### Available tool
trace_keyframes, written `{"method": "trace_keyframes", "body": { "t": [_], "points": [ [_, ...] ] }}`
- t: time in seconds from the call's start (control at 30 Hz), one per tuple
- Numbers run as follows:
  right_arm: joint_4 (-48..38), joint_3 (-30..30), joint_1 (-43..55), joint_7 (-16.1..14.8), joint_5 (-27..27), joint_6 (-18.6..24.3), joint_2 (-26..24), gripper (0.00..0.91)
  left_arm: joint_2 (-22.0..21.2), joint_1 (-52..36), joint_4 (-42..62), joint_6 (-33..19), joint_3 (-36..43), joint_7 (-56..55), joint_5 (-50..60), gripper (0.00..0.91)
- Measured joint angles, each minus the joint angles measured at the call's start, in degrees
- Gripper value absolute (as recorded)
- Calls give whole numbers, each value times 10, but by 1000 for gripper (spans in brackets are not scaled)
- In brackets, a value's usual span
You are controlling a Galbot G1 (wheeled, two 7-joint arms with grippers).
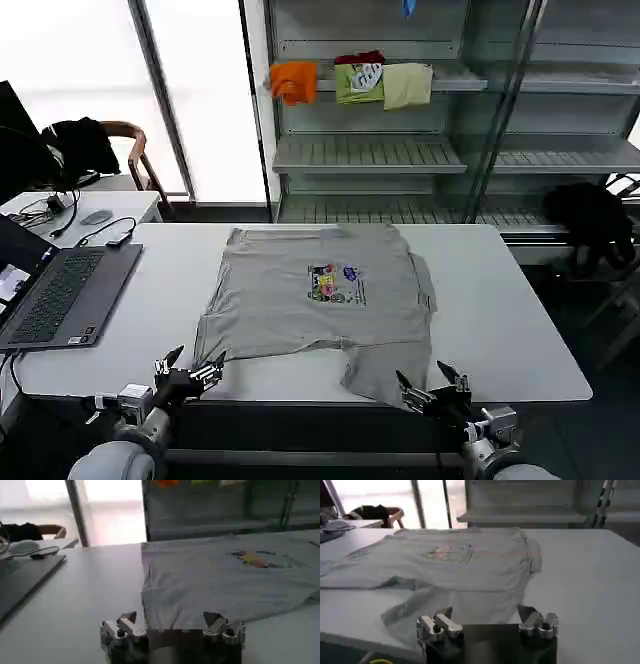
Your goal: Fold and organize the clothes.
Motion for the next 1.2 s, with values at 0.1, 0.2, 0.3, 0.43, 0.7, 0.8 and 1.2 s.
{"method": "trace_keyframes", "body": {
  "t": [0.1,0.2,0.3,0.43,0.7,0.8,1.2],
  "points": [
    [-3,-5,-1,0,-5,0,1,584,0,2,4,0,0,-1,1,715],
    [-6,-9,-3,-1,-11,0,2,151,0,3,7,0,0,-2,2,635],
    [-10,-12,-2,0,-15,1,5,0,0,5,8,0,0,-4,3,131],
    [-16,-14,1,0,-21,2,8,0,-1,4,13,0,0,-5,4,30],
    [-19,-16,0,-1,-28,2,10,0,-2,7,13,0,3,-3,4,20],
    [-19,-18,-1,0,-28,2,12,0,-1,7,13,0,3,-1,4,10],
    [-8,-10,16,24,-8,-1,30,0,-3,-1,11,-10,3,7,-4,10]
  ]
}}
